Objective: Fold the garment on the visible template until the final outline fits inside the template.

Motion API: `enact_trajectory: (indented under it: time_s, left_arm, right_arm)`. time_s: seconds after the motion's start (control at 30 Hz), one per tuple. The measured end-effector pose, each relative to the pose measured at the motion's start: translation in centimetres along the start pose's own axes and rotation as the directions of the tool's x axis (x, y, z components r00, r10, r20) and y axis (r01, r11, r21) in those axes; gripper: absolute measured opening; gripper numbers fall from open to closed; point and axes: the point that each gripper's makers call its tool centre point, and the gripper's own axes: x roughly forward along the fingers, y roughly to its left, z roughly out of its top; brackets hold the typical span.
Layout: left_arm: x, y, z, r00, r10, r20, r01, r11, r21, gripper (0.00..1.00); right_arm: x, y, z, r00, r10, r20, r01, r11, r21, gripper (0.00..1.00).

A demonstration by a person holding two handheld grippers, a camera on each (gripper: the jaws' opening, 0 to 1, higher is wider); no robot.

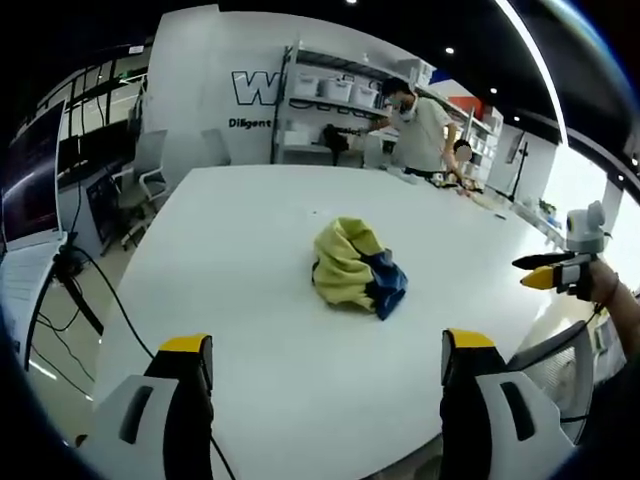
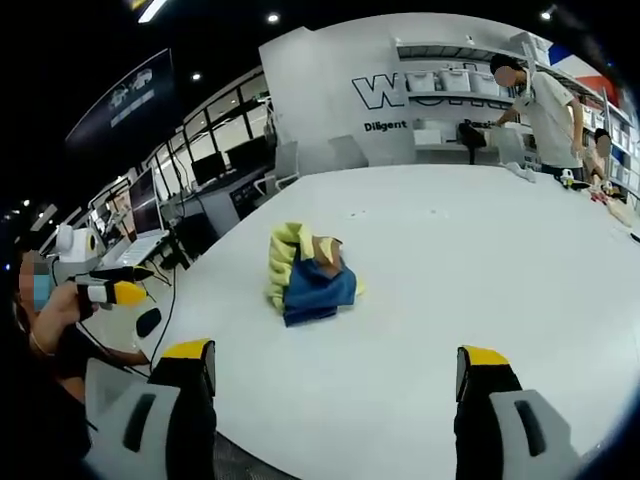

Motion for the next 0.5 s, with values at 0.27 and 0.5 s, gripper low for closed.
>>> enact_trajectory:
  time_s: [0.27,0.5]
  left_arm:
    - [-0.05,-0.25,-0.02,1.000,-0.003,-0.001,0.003,1.000,-0.004,0.95]
    - [0.07,0.00,0.07,1.000,0.001,0.001,-0.001,1.000,-0.005,0.95]
  right_arm:
    - [0.14,0.02,-0.22,1.000,-0.001,-0.010,0.001,1.000,0.001,0.99]
    - [0.59,0.23,0.03,1.000,0.011,-0.012,-0.011,1.000,-0.012,0.99]
